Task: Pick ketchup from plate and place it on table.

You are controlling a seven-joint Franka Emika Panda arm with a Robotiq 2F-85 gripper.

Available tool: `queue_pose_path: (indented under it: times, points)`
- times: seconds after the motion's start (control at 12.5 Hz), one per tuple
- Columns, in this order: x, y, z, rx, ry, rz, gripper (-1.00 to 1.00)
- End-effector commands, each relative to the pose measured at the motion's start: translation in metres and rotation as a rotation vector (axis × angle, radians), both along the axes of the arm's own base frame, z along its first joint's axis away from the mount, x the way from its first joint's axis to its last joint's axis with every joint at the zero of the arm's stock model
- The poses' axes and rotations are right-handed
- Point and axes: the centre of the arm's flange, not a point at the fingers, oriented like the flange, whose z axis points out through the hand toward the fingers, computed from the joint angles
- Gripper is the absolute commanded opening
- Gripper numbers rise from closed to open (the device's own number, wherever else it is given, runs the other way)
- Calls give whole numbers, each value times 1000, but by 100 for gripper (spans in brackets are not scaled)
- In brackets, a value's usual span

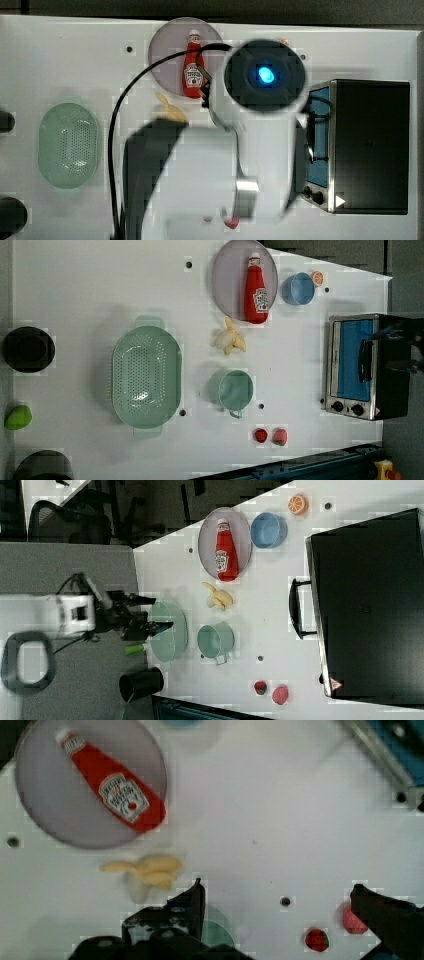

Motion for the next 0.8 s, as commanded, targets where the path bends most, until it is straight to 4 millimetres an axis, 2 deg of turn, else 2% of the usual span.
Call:
queue_pose_path:
  times: [0.08, 0.32, 0.8]
  points:
    - [21, 34, -52, 12, 46, 69, 100]
    - [47, 44, -89, 42, 39, 228, 100]
    - [97, 49, -160, 93, 52, 525, 100]
